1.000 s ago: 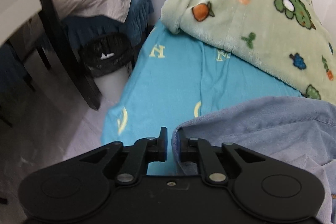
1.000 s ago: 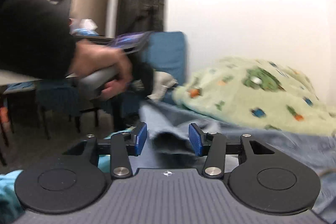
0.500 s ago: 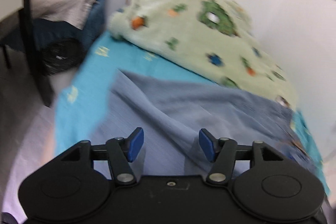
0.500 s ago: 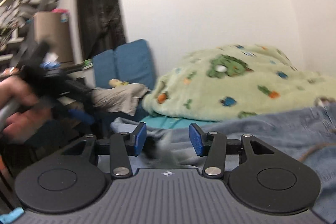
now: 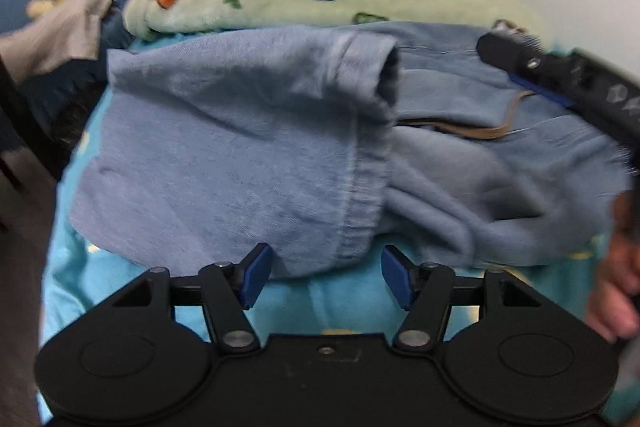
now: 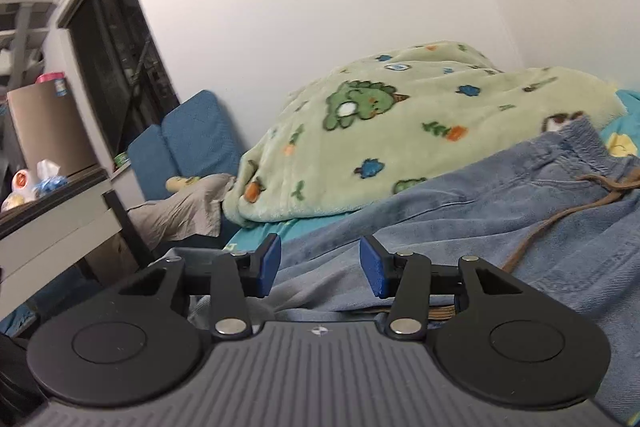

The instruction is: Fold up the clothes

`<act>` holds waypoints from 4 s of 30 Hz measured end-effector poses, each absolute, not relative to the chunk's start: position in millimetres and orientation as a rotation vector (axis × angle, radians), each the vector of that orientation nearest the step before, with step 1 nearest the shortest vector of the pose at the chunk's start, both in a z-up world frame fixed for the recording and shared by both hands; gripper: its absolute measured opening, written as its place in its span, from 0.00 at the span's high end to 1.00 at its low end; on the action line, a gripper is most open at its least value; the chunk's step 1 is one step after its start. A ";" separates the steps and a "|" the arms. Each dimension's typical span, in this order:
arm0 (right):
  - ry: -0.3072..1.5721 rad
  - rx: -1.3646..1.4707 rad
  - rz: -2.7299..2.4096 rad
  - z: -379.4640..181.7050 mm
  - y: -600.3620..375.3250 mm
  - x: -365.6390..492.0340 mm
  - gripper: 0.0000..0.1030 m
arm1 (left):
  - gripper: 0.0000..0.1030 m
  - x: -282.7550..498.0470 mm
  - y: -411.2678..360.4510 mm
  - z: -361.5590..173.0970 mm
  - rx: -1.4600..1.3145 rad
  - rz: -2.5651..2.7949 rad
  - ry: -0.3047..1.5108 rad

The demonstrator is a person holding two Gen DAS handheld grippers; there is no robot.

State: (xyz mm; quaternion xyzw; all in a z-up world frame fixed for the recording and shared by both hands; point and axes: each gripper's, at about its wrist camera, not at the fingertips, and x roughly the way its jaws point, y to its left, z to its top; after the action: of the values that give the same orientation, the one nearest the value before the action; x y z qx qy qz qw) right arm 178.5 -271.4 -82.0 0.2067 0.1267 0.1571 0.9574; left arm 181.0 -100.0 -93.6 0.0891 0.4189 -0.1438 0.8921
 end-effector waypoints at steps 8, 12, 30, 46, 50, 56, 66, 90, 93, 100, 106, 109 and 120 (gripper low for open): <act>0.295 0.399 0.386 -92.0 -258.5 182.3 0.53 | 0.87 189.4 -73.8 -96.2 0.046 -0.235 0.812; 0.341 0.401 0.388 -101.2 -256.1 187.2 0.53 | 0.90 180.8 -44.3 -65.9 -0.046 -0.234 0.749; 0.332 0.142 0.572 -108.4 -207.6 175.3 0.54 | 0.93 319.9 225.5 26.3 -0.373 0.236 0.518; 0.393 0.208 0.508 -103.4 -198.7 191.6 0.56 | 0.56 314.2 275.6 -75.1 -0.450 0.216 0.744; 0.404 0.251 0.407 -87.4 -209.9 175.1 0.56 | 0.53 271.2 235.0 -56.3 -0.457 0.100 0.755; 0.371 0.318 0.249 -43.3 -261.7 147.3 0.56 | 0.53 216.0 152.8 -44.7 -0.535 -0.089 0.790; 0.381 0.310 -0.025 -10.4 -367.7 72.5 0.56 | 0.48 201.6 57.2 -53.2 -0.590 -0.167 0.944; 0.564 0.867 -0.196 -113.0 -427.1 101.1 0.56 | 0.85 216.5 6.4 -43.9 -0.296 -0.114 0.836; 0.582 0.863 -0.199 -114.5 -426.0 99.9 0.56 | 0.85 211.8 21.9 -12.4 -0.144 -0.076 0.769; 0.572 0.826 -0.188 -107.2 -421.8 95.3 0.56 | 0.85 204.1 104.7 41.8 0.026 0.051 0.661; 0.567 0.805 -0.193 -102.4 -421.9 92.0 0.56 | 0.85 181.0 157.6 51.5 0.029 0.065 0.672; 0.545 0.808 -0.196 -99.4 -423.4 89.6 0.56 | 0.85 169.4 171.1 38.3 0.067 0.048 0.693; 0.558 0.788 -0.198 -99.8 -420.7 97.5 0.56 | 0.81 125.8 240.5 -72.0 -0.192 0.082 0.839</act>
State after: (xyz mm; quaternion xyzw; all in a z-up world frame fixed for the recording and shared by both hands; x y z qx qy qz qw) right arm 97.5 -420.7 -99.8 0.3781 0.2680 -0.0951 0.8810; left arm 125.8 240.5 -72.0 -0.0928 0.4065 0.0395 0.9081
